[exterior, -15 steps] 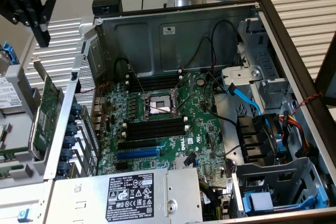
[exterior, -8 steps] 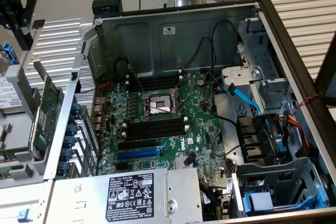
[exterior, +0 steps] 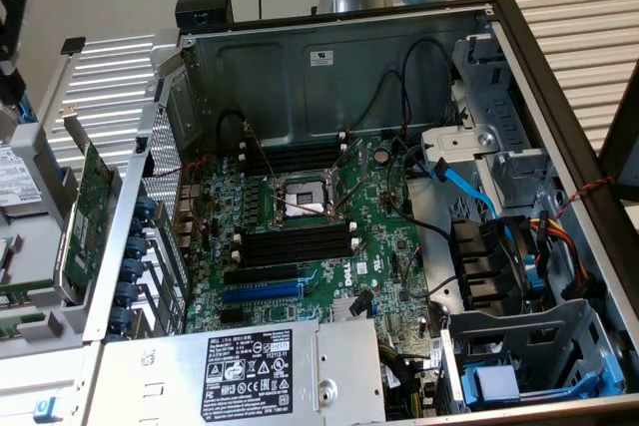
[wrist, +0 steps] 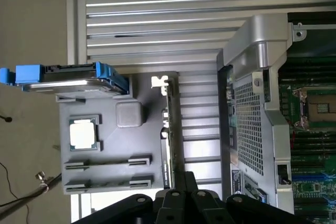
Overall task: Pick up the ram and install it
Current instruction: 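Reach for the ram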
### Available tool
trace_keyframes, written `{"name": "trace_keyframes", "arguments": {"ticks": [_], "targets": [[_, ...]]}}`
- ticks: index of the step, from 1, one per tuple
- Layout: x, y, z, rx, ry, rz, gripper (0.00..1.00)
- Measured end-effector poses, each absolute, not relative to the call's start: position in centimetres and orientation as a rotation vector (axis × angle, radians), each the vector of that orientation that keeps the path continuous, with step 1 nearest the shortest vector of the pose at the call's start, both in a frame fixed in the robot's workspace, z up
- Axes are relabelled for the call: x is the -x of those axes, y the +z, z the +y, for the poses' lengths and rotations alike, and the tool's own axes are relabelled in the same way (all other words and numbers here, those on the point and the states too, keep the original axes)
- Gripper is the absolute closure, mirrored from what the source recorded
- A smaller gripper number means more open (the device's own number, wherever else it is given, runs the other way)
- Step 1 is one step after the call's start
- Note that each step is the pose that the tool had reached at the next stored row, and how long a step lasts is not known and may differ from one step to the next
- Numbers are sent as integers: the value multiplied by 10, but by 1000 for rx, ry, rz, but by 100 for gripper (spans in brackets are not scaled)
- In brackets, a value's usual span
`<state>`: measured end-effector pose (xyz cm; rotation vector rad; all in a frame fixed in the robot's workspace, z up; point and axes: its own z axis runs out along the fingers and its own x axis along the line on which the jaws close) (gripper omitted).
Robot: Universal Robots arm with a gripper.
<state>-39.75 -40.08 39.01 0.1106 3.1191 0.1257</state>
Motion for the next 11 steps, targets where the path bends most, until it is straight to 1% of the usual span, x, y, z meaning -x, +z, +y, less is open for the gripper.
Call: {"name": "trace_keyframes", "arguments": {"ticks": [11], "targets": [[448,389,-403,-111,122,3119,90]]}}
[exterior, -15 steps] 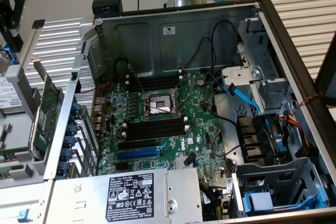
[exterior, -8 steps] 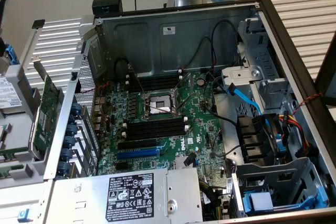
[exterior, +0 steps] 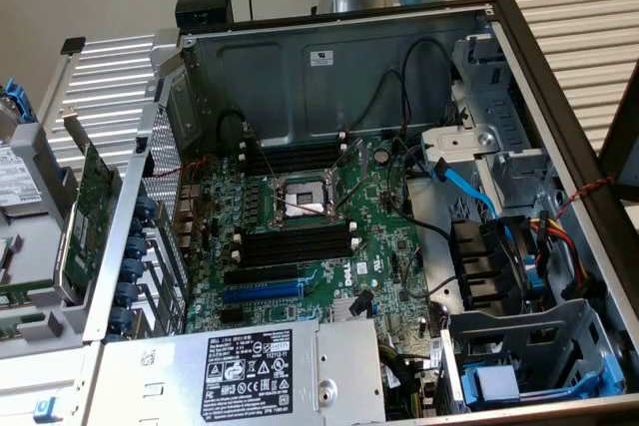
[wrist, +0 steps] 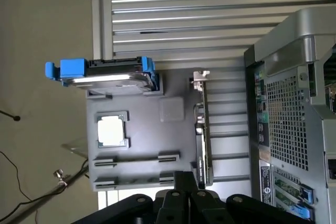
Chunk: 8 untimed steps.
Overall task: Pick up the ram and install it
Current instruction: 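Reach for the ram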
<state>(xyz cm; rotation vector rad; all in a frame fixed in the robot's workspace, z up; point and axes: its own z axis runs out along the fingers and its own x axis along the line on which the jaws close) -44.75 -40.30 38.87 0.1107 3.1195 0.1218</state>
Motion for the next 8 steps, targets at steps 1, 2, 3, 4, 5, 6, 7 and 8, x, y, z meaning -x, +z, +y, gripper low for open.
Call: {"name": "trace_keyframes", "arguments": {"ticks": [1,2,3,4,5,6,7,8], "targets": [[451,389,-403,-111,121,3120,90],[455,388,-404,-111,121,3120,90],[458,388,-406,-111,121,3120,90],[459,388,-407,-110,121,3120,90],[460,388,-409,-111,121,3120,90],[460,388,-410,-111,121,3120,90],[460,388,-411,-111,121,3120,90],[462,388,-411,-111,121,3120,90]]}}
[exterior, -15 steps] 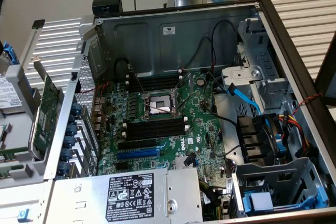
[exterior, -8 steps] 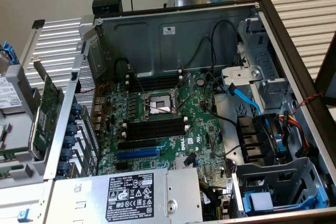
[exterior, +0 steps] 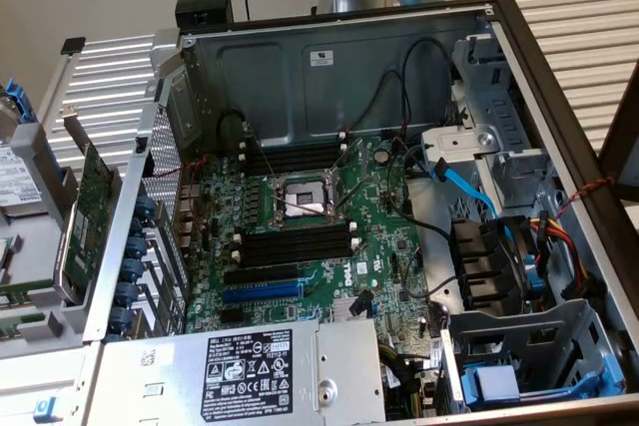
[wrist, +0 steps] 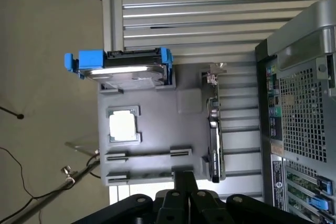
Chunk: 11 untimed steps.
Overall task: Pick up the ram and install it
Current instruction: 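Reach for the ram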
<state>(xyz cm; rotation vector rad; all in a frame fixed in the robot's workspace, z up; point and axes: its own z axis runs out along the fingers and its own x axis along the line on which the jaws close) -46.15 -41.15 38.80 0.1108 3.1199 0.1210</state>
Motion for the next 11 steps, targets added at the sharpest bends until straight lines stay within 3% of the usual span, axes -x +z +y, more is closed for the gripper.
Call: {"name": "trace_keyframes", "arguments": {"ticks": [11], "targets": [[480,388,-415,-111,122,3120,90]]}}
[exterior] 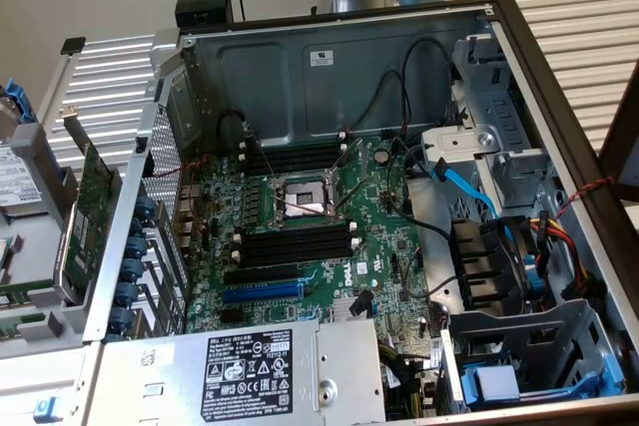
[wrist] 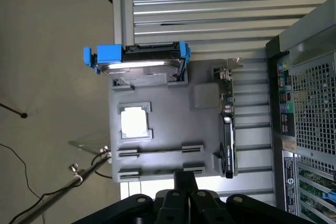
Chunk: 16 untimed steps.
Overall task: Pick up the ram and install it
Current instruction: 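Reach for the ram, then pick up the ram and move it above insertion slot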
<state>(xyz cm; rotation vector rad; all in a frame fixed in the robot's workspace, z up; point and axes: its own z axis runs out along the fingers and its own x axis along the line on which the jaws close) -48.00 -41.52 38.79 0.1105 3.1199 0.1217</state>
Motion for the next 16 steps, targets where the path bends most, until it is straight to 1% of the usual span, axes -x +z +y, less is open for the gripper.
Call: {"name": "trace_keyframes", "arguments": {"ticks": [16], "targets": [[481,388,-414,-61,121,3122,90]]}}
